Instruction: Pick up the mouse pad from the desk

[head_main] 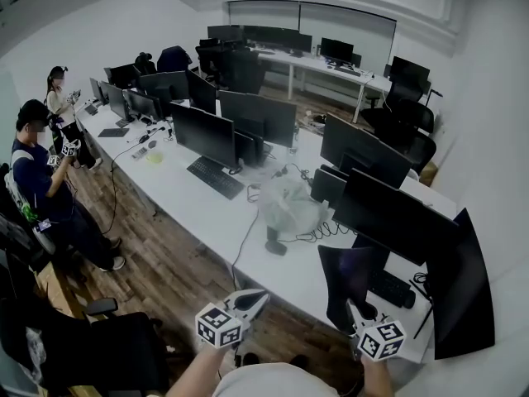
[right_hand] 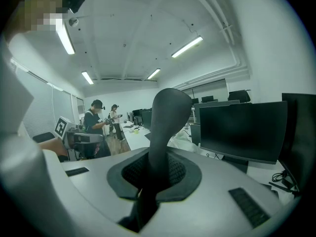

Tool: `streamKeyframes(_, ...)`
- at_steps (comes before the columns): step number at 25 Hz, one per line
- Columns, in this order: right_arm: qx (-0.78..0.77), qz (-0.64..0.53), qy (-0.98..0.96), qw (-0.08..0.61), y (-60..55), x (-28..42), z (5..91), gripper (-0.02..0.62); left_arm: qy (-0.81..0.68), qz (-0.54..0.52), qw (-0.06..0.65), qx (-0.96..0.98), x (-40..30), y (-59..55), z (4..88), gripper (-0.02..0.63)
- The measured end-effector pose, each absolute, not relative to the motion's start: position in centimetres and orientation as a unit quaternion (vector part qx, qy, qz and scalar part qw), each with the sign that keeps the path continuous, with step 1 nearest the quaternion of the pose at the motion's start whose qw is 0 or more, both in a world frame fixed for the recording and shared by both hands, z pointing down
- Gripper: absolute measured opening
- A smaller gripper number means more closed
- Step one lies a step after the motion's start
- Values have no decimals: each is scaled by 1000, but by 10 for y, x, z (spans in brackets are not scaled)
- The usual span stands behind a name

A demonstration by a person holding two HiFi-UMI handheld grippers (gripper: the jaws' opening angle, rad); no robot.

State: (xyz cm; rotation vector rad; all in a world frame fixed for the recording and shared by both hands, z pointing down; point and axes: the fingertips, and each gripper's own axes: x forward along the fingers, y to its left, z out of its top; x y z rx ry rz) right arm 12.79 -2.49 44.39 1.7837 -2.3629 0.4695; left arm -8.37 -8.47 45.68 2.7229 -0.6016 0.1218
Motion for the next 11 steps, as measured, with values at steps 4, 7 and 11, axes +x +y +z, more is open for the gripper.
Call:
streamKeyframes(4,592,157,-787,74,-27,130,446,43,-215,39,177,960,-83,-89,457,15)
streamKeyframes(7,592,157,-787,73,-29,133,446,43,-218,38,178,959,-82,-92,458,15)
streamKeyframes(11,589,154,-790,74,-32,133,440,43,-219,37,179,959,-81,-94,455,15)
